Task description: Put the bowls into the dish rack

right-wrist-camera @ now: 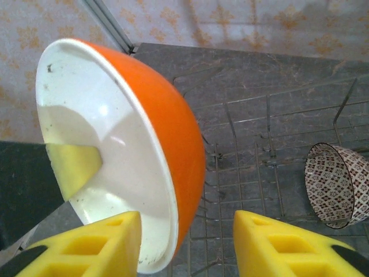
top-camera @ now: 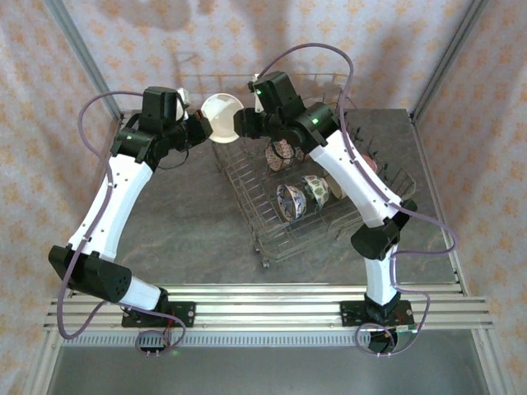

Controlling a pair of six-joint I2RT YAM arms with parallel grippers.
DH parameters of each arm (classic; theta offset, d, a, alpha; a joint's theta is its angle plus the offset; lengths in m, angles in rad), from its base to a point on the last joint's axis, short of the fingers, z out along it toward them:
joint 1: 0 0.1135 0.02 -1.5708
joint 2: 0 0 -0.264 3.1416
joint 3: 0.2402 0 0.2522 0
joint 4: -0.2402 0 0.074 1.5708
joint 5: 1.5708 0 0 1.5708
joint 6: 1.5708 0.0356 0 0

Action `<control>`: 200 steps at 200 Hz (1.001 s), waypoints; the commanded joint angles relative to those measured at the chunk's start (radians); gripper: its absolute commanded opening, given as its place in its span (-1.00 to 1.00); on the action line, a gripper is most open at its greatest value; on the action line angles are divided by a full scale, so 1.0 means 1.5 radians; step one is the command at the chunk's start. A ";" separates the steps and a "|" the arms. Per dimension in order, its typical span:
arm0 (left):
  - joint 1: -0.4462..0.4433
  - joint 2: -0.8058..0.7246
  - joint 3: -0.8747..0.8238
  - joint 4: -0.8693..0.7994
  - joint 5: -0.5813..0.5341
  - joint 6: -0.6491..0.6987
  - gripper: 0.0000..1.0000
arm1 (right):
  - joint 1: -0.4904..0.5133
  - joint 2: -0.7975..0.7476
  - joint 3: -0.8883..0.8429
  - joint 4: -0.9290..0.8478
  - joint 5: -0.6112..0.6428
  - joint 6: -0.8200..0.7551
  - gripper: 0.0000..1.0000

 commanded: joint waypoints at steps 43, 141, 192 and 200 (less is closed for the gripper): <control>-0.019 0.006 0.035 0.018 0.025 -0.029 -1.00 | -0.001 -0.013 -0.013 0.026 0.024 0.014 -0.33; -0.049 0.009 0.055 0.006 0.011 -0.035 -1.00 | -0.001 -0.040 -0.045 0.033 0.124 0.043 -0.70; -0.055 0.019 0.056 -0.008 -0.003 -0.033 -1.00 | -0.001 -0.066 -0.082 0.061 0.137 0.050 -0.72; -0.056 0.020 0.057 -0.011 -0.005 -0.032 -1.00 | -0.001 -0.066 -0.082 0.060 0.133 0.048 -0.72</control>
